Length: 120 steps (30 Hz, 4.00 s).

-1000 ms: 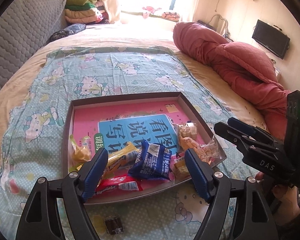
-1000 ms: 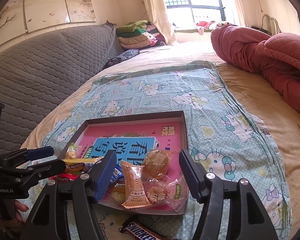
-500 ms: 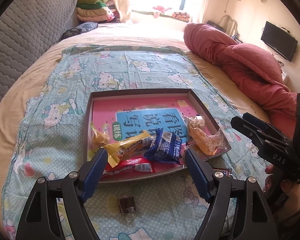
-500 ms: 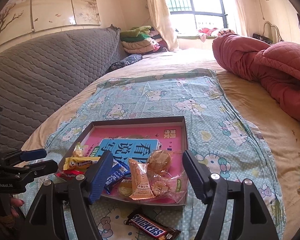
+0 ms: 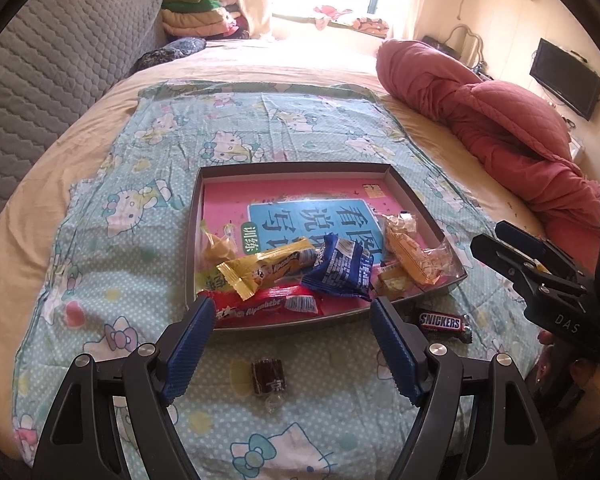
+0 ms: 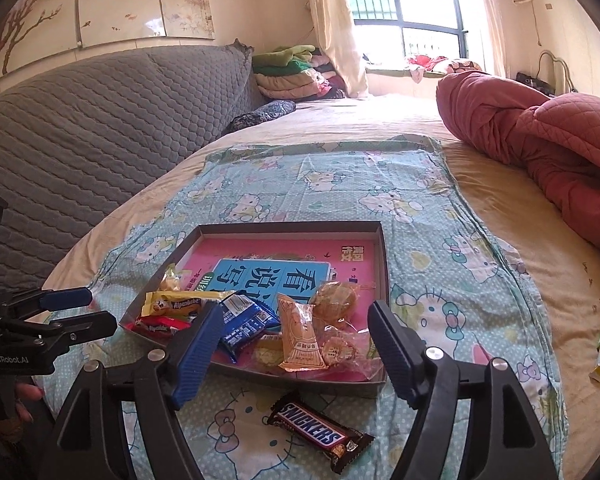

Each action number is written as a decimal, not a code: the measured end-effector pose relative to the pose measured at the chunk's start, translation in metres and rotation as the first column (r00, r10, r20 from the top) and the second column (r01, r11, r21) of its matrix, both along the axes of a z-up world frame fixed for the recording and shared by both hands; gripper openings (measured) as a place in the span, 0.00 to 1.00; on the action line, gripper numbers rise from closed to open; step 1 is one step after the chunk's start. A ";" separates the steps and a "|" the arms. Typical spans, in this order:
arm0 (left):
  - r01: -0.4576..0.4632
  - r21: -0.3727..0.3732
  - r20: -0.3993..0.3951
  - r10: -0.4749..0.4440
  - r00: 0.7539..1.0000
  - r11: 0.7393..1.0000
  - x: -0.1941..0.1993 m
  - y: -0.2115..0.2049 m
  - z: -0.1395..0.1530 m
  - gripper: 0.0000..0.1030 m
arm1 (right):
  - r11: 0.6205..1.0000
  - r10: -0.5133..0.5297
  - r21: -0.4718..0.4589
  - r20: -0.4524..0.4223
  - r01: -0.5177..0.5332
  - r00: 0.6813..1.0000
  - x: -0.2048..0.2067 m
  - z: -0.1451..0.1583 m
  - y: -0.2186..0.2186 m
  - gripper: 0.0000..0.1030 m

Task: Organize snacks
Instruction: 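Lift both open tools back toward the chocolate piece and Snickers bar, then grasp the dark chocolate piece with left tool while right tool grasps Snickers bar, then carry the chocolate piece with left tool while right tool carries Snickers over tray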

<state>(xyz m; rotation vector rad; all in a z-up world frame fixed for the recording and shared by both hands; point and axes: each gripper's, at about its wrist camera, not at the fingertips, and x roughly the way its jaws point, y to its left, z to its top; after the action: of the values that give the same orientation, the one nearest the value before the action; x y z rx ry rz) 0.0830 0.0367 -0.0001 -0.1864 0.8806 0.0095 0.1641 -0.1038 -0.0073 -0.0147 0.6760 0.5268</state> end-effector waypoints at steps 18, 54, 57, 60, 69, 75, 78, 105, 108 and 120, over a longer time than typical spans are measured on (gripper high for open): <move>-0.030 -0.012 -0.060 0.029 0.998 0.999 -0.032 0.011 -0.009 0.78 | 0.999 0.009 -0.038 -0.029 -0.010 1.000 -0.022 -0.006 -0.002 0.79; -0.064 -0.107 -0.297 0.029 0.954 0.992 -0.031 0.018 -0.082 0.78 | 0.986 0.020 -0.157 -0.221 -0.056 0.975 -0.022 -0.058 0.004 0.82; -0.089 -0.124 -0.307 0.047 0.951 0.988 -0.025 0.021 -0.090 0.78 | 0.973 0.024 -0.218 -0.232 -0.076 0.972 -0.015 -0.071 0.011 0.82; -0.097 -0.115 -0.292 0.059 0.955 0.989 -0.019 0.022 -0.093 0.78 | 0.960 0.025 -0.263 -0.241 -0.091 0.970 -0.007 -0.081 0.017 0.82; -0.092 -0.081 -0.267 0.067 0.961 0.992 -0.008 0.015 -0.099 0.78 | 0.935 0.087 -0.312 -0.263 -0.170 0.961 -0.005 -0.094 0.029 0.58; -0.087 -0.058 -0.261 0.069 0.963 0.995 -0.004 0.010 -0.099 0.57 | 0.922 0.167 -0.297 -0.272 -0.248 0.948 -0.018 -0.091 0.039 0.32; -0.080 -0.054 -0.255 0.063 0.965 0.995 0.002 0.011 -0.101 0.38 | 0.922 0.205 -0.265 -0.286 -0.283 0.936 -0.026 -0.090 0.045 0.30; -0.009 -0.095 -0.064 0.003 0.998 0.995 0.026 0.004 -0.046 0.27 | 0.986 0.155 0.082 -0.175 -0.142 0.972 0.008 -0.031 0.026 0.29; -0.007 -0.097 -0.052 0.002 0.999 0.995 0.039 0.005 -0.047 0.27 | 0.987 0.152 0.077 -0.175 -0.141 0.973 0.019 -0.033 0.032 0.29; 0.038 -0.058 -0.071 -0.042 0.997 0.998 0.078 -0.007 -0.064 0.27 | 0.987 0.159 0.012 -0.165 -0.159 0.974 0.037 -0.054 0.064 0.29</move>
<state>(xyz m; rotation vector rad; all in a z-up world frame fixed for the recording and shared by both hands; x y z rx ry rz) 0.1608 0.0300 -0.0646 -0.2228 0.9568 -0.0460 0.2015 -0.0403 -0.0610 -0.0263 0.8417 0.6870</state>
